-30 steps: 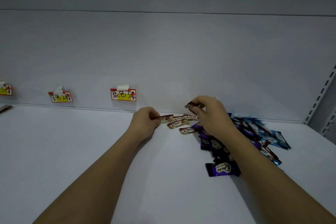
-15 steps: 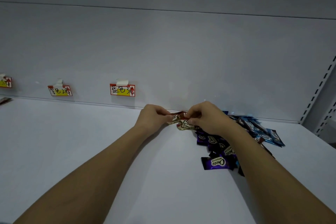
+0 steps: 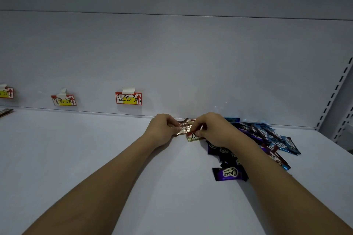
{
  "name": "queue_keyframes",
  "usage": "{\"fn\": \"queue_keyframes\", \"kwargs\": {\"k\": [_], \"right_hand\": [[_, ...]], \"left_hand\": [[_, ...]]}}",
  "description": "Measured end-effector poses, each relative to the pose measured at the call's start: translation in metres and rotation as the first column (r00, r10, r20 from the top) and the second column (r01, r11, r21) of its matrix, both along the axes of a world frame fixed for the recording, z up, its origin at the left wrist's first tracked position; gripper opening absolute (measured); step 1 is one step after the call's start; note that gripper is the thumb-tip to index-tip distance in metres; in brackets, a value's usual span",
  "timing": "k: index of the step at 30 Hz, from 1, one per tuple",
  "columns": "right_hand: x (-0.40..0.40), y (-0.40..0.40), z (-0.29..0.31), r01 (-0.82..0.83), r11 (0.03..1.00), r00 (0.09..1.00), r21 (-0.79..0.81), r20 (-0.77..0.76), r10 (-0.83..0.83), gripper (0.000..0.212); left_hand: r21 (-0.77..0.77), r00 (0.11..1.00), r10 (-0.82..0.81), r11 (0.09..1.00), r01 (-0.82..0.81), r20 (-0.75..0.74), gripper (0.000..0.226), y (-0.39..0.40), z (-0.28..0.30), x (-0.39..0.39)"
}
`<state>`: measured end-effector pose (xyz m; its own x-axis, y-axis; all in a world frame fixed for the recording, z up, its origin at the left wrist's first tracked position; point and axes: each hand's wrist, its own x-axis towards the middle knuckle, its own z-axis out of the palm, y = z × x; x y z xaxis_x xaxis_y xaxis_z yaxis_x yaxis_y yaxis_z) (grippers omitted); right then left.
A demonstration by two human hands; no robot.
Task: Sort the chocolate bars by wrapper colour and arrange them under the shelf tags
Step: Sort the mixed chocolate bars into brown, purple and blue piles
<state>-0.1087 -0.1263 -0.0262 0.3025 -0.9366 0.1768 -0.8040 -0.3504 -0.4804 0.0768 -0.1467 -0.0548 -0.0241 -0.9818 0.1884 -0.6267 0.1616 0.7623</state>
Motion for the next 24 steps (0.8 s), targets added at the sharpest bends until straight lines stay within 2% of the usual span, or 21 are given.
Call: {"fn": "queue_keyframes", "kwargs": {"k": [4,8,14,19,22,24], "right_hand": [[0.002,-0.001,-0.001,-0.004,1.0,0.998,0.006,-0.07,0.005,0.023],[0.003,-0.001,-0.001,-0.012,1.0,0.985,-0.001,-0.172,0.012,0.028],[0.009,-0.004,-0.006,-0.006,0.999,0.974,-0.034,-0.228,-0.002,0.032],[0.022,-0.003,-0.008,-0.059,0.992,0.977,-0.114,-0.211,0.034,0.019],[0.029,-0.002,-0.007,-0.118,0.977,0.971,-0.18,-0.227,0.075,0.019],[0.032,-0.001,-0.006,-0.146,0.963,0.981,-0.227,-0.157,0.111,0.017]], "left_hand": [[-0.012,0.964,0.078,0.996,-0.084,-0.254,0.006,0.001,0.008,0.013],[-0.041,0.922,0.094,0.992,-0.117,-0.376,0.011,0.002,0.015,0.018],[-0.073,0.945,0.064,0.993,-0.092,-0.32,0.019,0.003,0.014,0.017],[-0.062,0.953,0.072,0.994,-0.095,-0.293,0.022,0.001,0.013,0.017],[-0.061,0.944,0.083,0.992,-0.108,-0.32,0.022,0.002,0.014,0.019],[-0.055,0.932,0.086,0.992,-0.113,-0.352,0.02,0.003,0.015,0.02]]}}
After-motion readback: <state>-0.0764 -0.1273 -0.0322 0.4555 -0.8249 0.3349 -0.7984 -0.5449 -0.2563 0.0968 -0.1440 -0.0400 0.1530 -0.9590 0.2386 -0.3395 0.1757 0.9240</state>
